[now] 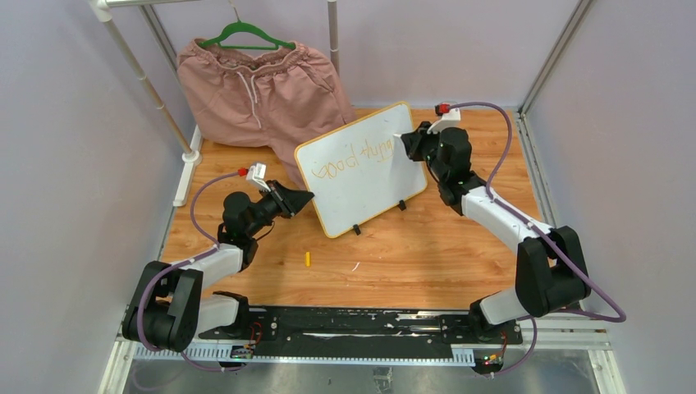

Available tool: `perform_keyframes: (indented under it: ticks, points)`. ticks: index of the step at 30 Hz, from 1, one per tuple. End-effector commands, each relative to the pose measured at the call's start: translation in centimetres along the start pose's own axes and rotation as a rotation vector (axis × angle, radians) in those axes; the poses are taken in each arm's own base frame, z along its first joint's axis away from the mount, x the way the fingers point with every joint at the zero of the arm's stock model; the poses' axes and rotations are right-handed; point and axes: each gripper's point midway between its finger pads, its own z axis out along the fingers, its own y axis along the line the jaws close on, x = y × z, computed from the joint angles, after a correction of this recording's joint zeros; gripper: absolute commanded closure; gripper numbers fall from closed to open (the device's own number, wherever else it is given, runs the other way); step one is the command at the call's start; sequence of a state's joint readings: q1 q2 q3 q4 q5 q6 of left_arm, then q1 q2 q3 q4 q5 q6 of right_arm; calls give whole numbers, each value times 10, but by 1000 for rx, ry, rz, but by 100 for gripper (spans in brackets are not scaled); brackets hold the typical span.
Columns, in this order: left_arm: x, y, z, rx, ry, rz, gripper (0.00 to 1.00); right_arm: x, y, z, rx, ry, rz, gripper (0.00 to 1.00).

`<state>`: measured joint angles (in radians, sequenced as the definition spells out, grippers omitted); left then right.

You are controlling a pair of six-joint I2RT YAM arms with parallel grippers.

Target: Write a sentence on the whiteboard

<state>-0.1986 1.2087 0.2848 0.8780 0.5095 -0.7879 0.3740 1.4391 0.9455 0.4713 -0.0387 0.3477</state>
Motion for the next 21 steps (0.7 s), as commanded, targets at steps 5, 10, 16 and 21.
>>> perform_keyframes:
  ticks: [5, 10, 16, 21]
  points:
    - [-9, -9, 1, 32, -29, 28, 84, 15, 5, -4, -21, 28, -4, 100]
    - [-9, -10, 1, 35, -29, 31, 84, 22, -3, -6, 8, 44, -9, 100]
    - [-9, -10, 1, 35, -30, 31, 84, 20, -15, -7, 53, 37, -4, 100]
    - [-9, -9, 1, 34, -28, 30, 84, 17, -22, -7, 72, 35, 2, 100]
